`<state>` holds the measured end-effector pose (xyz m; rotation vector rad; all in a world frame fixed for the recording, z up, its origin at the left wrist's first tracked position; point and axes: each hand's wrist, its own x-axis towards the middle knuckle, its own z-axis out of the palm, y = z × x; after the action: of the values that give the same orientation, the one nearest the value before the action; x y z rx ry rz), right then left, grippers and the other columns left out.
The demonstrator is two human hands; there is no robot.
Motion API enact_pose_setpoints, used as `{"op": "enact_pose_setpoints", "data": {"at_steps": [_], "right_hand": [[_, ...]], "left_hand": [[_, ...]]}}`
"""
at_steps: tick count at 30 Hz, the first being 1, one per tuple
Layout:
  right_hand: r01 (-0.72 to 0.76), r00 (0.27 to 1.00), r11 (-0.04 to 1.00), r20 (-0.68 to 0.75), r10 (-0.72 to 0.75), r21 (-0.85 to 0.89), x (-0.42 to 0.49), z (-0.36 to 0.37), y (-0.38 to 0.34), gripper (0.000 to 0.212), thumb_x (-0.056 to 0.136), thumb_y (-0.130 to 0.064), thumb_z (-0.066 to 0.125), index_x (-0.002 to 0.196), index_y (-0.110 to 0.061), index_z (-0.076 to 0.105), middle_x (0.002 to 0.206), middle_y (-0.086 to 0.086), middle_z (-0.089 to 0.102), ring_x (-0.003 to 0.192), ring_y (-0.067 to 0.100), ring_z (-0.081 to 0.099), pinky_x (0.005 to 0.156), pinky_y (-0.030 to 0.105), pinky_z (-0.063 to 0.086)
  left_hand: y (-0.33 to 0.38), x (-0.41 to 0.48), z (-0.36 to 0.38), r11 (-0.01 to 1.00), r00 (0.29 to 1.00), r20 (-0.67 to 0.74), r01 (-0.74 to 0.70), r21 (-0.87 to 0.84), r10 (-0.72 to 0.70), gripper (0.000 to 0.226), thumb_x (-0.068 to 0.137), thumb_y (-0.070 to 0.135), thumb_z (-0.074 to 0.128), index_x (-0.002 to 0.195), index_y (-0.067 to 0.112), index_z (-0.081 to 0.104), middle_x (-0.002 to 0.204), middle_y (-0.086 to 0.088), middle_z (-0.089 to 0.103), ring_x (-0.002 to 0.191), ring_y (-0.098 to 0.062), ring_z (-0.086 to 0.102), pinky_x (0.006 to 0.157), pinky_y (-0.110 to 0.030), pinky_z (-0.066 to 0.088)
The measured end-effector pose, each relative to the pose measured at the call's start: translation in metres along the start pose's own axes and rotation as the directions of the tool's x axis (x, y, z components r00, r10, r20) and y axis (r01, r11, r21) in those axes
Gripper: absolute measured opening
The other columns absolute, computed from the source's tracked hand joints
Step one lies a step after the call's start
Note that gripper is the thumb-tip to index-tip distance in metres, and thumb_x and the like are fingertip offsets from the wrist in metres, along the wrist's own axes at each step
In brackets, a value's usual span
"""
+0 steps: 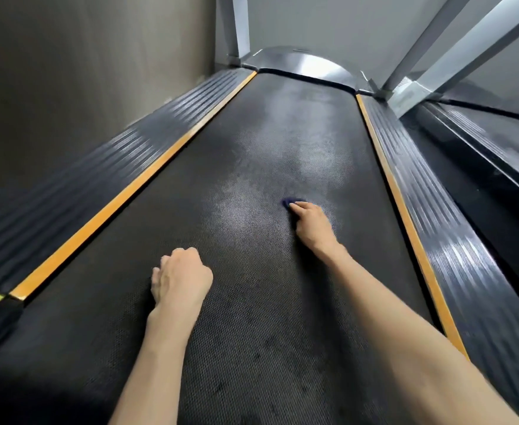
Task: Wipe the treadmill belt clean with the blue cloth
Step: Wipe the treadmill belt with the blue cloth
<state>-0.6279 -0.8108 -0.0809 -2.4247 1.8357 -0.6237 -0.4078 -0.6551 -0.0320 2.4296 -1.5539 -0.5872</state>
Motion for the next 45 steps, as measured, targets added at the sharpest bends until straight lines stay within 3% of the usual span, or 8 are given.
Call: {"op": "enact_pose_setpoints", "data": {"at_steps": [6,13,18,22,28,33,37,45], "right_hand": [[-0.448,0.892,0.894,-0.062,0.447,-0.006,-0.008,-0.028,0.055,0.035,0.085,-0.003,0.048,0.117,-0.002,0.062,0.127,0.015,0.057,0.117,0.032,0.050,0.095,0.029,0.035],[0.248,0.954,0.953,0.124,-0.271,0.174,-0.003,0.057,-0.165,0.039,0.077,0.002,0.054,0.115,-0.001,0.062,0.126,0.014,0.057,0.117,0.034,0.048,0.095,0.039,0.039],[0.360,0.890,0.909,0.215,-0.402,0.211,-0.007,0.043,-0.153,0.051,0.083,0.006,0.050,0.132,-0.007,0.052,0.140,0.011,0.047,0.131,0.030,0.038,0.106,0.030,0.026],[-0.048,0.999,0.989,0.021,0.046,0.139,-0.033,0.010,-0.023,0.050,0.083,0.005,0.047,0.128,-0.013,0.057,0.136,0.008,0.051,0.127,0.028,0.044,0.107,0.031,0.032],[-0.448,0.884,0.894,-0.136,0.448,0.033,-0.082,-0.041,0.072,0.041,0.087,0.002,0.047,0.127,-0.005,0.057,0.137,0.012,0.050,0.128,0.028,0.043,0.101,0.027,0.033],[0.070,0.995,0.997,-0.079,-0.068,0.015,-0.124,-0.018,-0.027,0.047,0.070,0.007,0.052,0.113,-0.006,0.066,0.121,0.011,0.063,0.112,0.033,0.058,0.097,0.040,0.044],[0.445,0.872,0.883,0.154,-0.465,0.150,-0.170,-0.028,-0.062,0.048,0.084,0.000,0.053,0.130,-0.012,0.054,0.136,0.004,0.052,0.131,0.021,0.041,0.111,0.030,0.030],[-0.291,0.957,0.955,-0.038,0.289,-0.064,-0.088,-0.047,0.081,0.044,0.085,0.003,0.049,0.126,-0.008,0.058,0.135,0.010,0.053,0.125,0.028,0.048,0.102,0.032,0.037]], "left_hand": [[0.001,-0.002,-0.001,0.999,0.998,0.048,-0.035,-0.001,0.035,0.046,0.088,0.007,0.036,0.133,0.013,0.044,0.136,-0.006,0.041,0.125,-0.028,0.036,0.098,-0.041,0.036],[-0.001,0.001,-0.003,0.999,0.993,0.119,-0.002,-0.045,0.007,0.046,0.087,0.005,0.036,0.133,0.005,0.042,0.139,-0.016,0.042,0.127,-0.032,0.040,0.101,-0.036,0.036],[-0.016,0.006,-0.005,0.994,0.996,0.092,0.007,-0.113,0.004,0.046,0.084,0.003,0.039,0.128,0.011,0.051,0.133,-0.016,0.049,0.121,-0.034,0.045,0.096,-0.036,0.041],[-0.018,0.004,-0.005,0.987,0.999,0.037,-0.027,-0.160,0.033,0.047,0.084,0.001,0.039,0.127,0.014,0.054,0.132,-0.014,0.051,0.119,-0.033,0.046,0.095,-0.038,0.043],[-0.011,0.006,-0.001,0.989,0.996,0.017,-0.087,-0.119,0.089,0.048,0.085,0.002,0.038,0.130,0.014,0.052,0.134,-0.014,0.046,0.124,-0.033,0.039,0.098,-0.039,0.039],[-0.001,0.006,0.000,0.981,0.992,0.039,-0.111,-0.159,0.118,0.048,0.085,0.001,0.039,0.129,0.015,0.053,0.134,-0.012,0.049,0.122,-0.032,0.043,0.099,-0.037,0.039],[-0.001,0.005,0.002,0.975,0.985,0.073,-0.144,-0.166,0.158,0.048,0.084,-0.001,0.039,0.125,0.017,0.056,0.132,-0.009,0.052,0.120,-0.029,0.047,0.097,-0.034,0.039],[0.003,0.000,0.002,0.976,0.981,0.069,-0.168,-0.141,0.179,0.046,0.084,-0.001,0.039,0.125,0.012,0.056,0.130,-0.011,0.051,0.117,-0.030,0.048,0.093,-0.035,0.040]]}}
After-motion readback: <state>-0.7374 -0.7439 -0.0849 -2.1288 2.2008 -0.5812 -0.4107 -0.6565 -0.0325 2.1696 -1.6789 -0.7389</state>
